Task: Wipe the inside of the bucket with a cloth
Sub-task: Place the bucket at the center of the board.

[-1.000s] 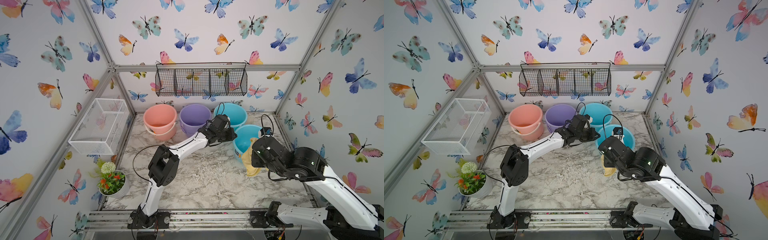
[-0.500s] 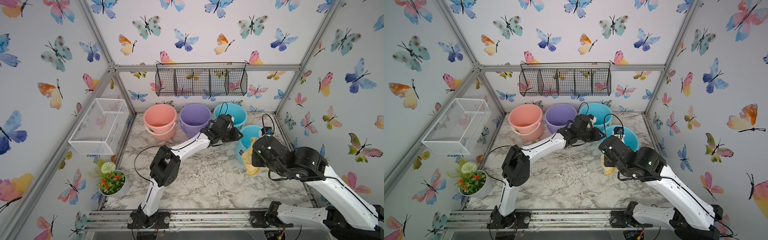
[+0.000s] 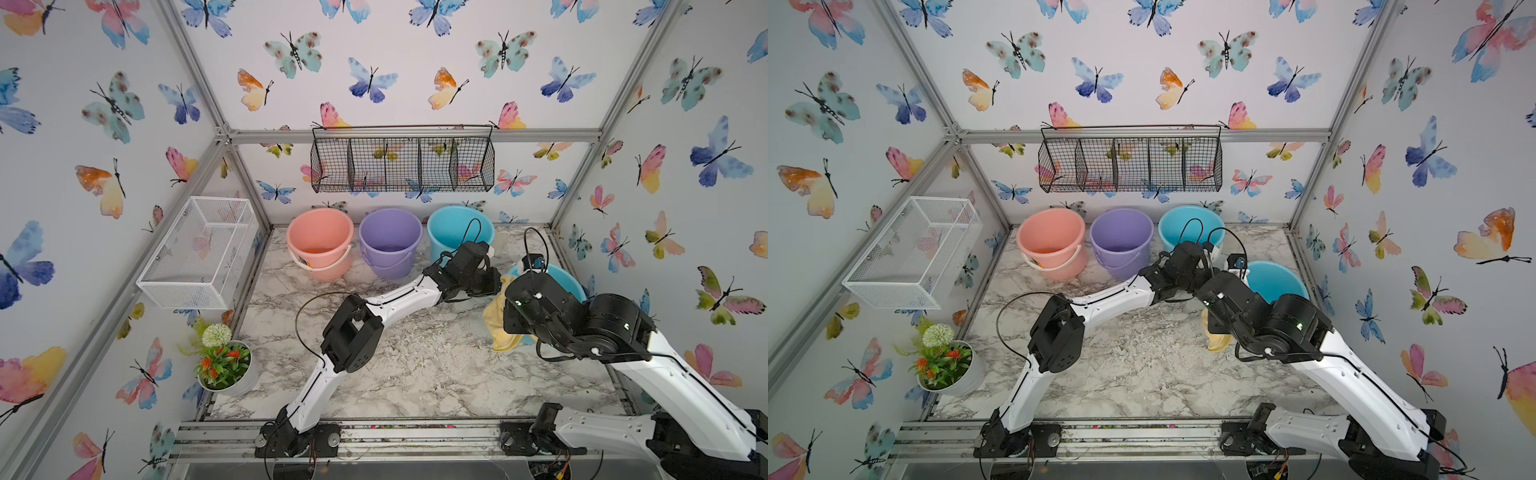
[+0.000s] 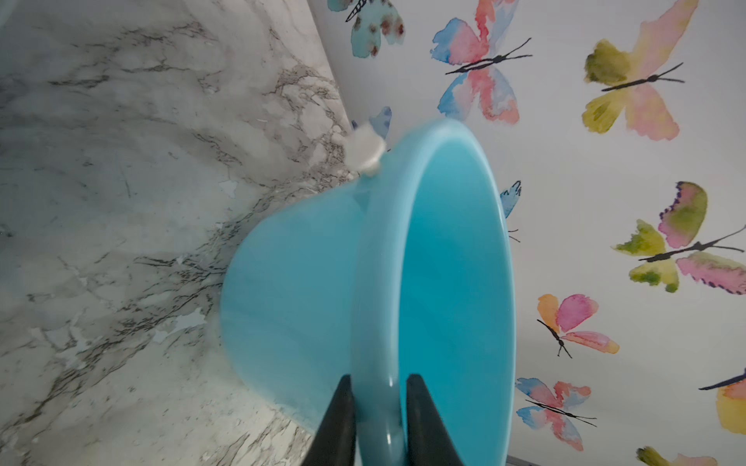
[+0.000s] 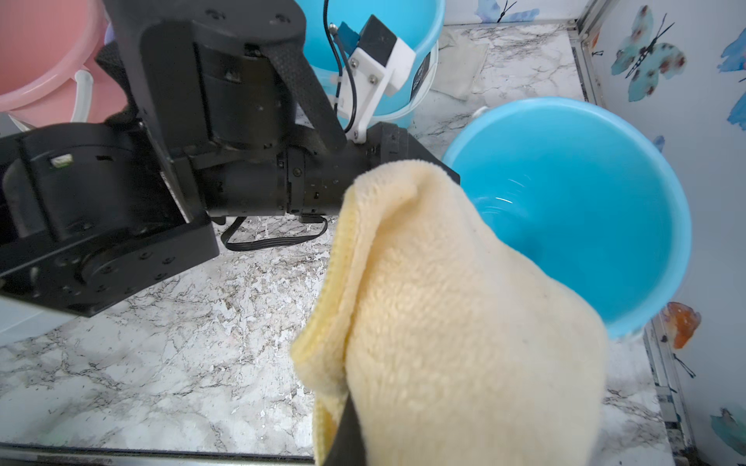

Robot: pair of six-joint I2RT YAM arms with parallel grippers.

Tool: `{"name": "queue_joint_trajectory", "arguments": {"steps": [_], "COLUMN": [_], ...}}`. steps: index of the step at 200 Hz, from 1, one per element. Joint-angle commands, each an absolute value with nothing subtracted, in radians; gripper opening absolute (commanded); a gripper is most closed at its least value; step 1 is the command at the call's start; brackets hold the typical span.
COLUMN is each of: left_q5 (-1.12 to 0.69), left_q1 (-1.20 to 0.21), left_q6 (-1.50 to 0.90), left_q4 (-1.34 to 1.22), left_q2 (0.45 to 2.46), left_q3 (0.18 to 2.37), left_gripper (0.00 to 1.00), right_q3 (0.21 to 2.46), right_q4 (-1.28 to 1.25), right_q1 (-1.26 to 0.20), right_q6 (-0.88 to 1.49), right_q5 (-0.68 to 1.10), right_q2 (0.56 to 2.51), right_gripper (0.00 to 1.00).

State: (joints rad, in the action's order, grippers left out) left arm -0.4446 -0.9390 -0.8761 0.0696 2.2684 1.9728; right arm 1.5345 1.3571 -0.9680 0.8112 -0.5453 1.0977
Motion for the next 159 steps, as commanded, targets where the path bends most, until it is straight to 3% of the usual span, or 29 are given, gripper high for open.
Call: {"name": "queue_joint_trajectory", "arguments": {"steps": [1,50,94,159], "left_q5": [-0.524,-0.559,-0.55,-0.416], "left_q1": [-0.953,-0.962,-0.944,-0.878], "left_q6": [-0.895,-0.903,-0.873,-0.737], "left_q4": [0.0,-0.067,-0.056,0.134], "left_q2": [2.309,2.304,2.256,2.083], "left_q3": [1.985,1.962,1.949,1.939], "left_gripper": [0.21,0.26,0.42,0.53], "right_q3": [1.553,1.554,1.562,1.604], "right_q4": [1.372,1.37,1.358,1.305], "right_q1": [-0.968,-0.968,-0.968,-0.968], "right_q6": [0.821,0.819,0.812,0.789], "right_q5": [-0.557,-0.56,-0.556,-0.545], "right_q2": [1.094,1.097,1.106,1.1], "right_gripper": [0.02,0.02,0.02,0.02]}}
